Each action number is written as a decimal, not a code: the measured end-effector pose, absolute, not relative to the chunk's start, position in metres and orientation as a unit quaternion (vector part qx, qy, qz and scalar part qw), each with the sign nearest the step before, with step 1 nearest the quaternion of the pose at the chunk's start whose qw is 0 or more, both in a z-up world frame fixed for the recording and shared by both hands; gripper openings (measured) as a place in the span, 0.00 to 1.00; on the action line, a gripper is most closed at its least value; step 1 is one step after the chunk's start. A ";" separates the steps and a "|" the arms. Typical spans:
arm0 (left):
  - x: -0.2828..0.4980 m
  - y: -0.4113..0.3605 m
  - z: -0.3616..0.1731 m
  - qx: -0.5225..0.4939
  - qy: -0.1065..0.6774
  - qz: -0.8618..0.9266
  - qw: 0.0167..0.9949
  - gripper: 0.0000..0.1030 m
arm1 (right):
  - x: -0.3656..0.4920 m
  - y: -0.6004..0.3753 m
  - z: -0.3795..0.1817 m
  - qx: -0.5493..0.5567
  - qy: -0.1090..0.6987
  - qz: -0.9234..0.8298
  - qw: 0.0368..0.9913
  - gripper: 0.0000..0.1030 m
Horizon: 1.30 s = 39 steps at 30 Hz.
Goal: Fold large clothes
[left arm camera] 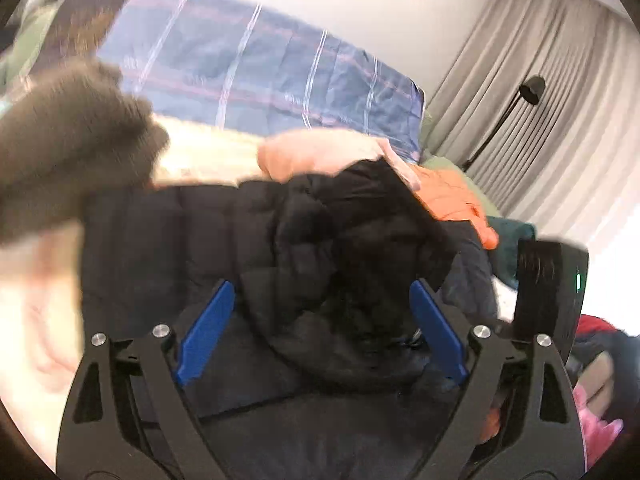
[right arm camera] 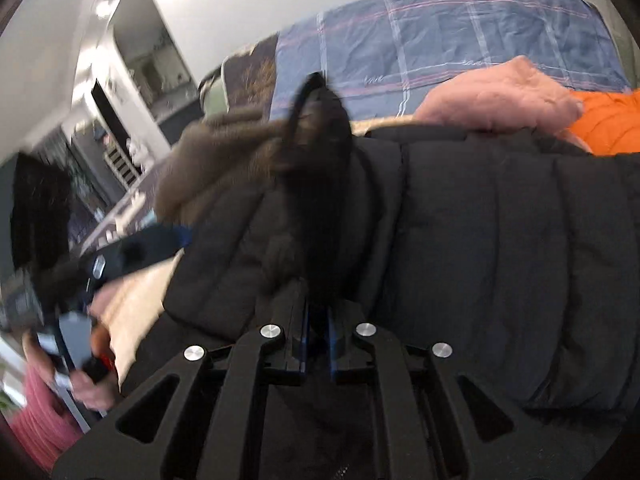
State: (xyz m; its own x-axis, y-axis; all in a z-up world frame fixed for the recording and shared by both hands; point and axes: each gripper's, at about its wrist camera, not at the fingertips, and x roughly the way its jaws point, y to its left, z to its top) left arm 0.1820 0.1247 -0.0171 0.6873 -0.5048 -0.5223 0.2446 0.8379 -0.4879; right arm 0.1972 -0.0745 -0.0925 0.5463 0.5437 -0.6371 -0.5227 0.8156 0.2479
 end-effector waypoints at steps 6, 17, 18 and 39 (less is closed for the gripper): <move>0.203 0.102 -0.019 -0.235 0.349 -0.261 0.869 0.92 | 0.170 -0.061 -0.102 -0.038 0.363 0.317 0.875 0.20; 0.224 0.091 -0.044 -0.212 0.421 -0.233 0.851 0.08 | 0.164 -0.061 -0.113 -0.049 0.376 0.320 0.868 0.26; 0.222 0.093 -0.043 -0.215 0.415 -0.230 0.854 0.07 | 0.161 -0.066 -0.109 -0.051 0.370 0.321 0.870 0.29; 0.175 0.176 -0.023 -0.085 0.345 0.019 0.934 0.42 | 0.184 -0.203 -0.093 -0.001 0.344 0.077 0.936 0.31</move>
State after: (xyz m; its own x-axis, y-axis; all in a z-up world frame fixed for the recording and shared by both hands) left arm 0.1748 0.1763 -0.0230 0.7607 -0.0231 -0.6487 -0.0938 0.9850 -0.1450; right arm 0.1838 -0.2034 -0.0935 0.7516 0.1431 -0.6439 -0.1439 0.9882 0.0517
